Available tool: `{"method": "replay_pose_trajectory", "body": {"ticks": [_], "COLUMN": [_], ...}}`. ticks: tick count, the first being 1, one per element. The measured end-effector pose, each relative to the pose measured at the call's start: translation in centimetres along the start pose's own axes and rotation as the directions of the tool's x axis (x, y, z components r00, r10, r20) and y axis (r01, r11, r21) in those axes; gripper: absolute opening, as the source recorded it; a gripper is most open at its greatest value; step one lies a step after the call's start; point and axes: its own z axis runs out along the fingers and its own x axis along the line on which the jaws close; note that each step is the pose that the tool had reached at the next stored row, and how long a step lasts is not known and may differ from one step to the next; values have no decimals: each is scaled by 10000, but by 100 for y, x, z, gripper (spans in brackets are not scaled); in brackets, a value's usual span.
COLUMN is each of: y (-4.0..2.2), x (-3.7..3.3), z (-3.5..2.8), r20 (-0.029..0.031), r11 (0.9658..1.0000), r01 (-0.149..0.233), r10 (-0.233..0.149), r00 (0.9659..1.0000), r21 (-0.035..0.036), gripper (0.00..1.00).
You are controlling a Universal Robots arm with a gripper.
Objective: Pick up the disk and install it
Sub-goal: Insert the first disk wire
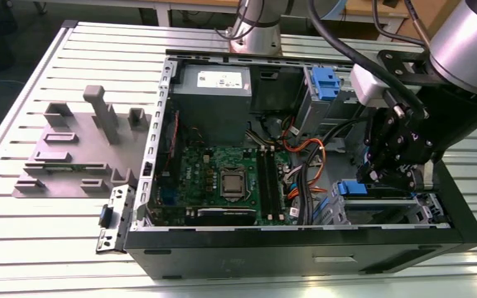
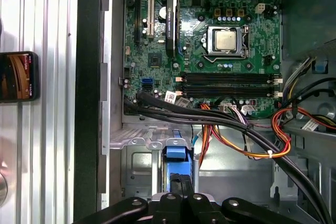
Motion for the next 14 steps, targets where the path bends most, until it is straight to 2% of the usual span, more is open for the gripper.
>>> {"method": "replay_pose_trajectory", "body": {"ticks": [3,5,14], "y": [0,-1,-2], "x": [0,0,0], "z": [4,29,33], "r20": [1,1,-2], "r11": [10000,10000,10000], "r01": [0,0,-1], "r10": [0,0,1], "r00": [10000,10000,10000], "r21": [0,0,0], "gripper": [11,11,11]}}
